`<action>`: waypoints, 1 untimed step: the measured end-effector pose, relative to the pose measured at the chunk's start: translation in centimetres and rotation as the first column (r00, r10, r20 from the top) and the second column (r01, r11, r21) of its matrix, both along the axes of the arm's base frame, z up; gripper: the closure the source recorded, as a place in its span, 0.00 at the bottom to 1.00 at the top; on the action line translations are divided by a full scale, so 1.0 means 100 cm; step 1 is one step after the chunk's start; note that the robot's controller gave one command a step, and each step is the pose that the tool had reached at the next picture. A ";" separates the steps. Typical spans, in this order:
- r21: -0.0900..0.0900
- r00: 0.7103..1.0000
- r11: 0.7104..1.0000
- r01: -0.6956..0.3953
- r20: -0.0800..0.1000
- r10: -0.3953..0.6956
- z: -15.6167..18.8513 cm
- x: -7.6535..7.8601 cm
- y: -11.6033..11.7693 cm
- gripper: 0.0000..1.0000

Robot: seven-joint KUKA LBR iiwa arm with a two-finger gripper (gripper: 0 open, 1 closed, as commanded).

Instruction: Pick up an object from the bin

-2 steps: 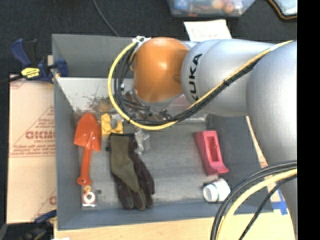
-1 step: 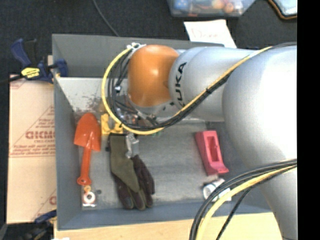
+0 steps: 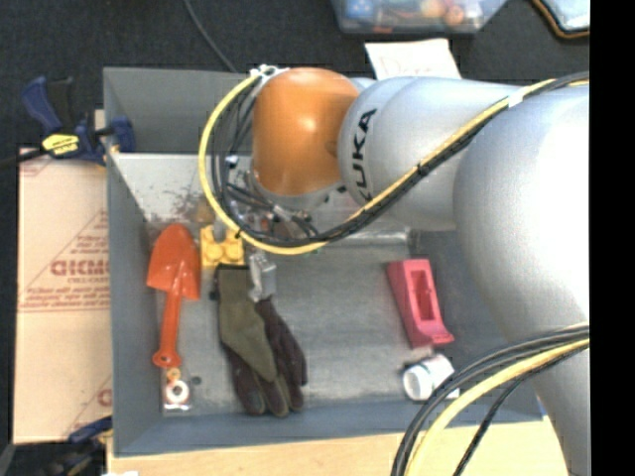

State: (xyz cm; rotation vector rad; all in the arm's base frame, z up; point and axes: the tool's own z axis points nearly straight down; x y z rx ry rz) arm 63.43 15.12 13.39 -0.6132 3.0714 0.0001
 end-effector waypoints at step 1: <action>0.001 0.949 0.949 -0.314 0.000 0.314 -0.062 -0.024 -0.009 0.00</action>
Offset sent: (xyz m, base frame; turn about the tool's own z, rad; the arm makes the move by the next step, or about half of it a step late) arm 0.0147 0.0003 -0.0639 -0.4989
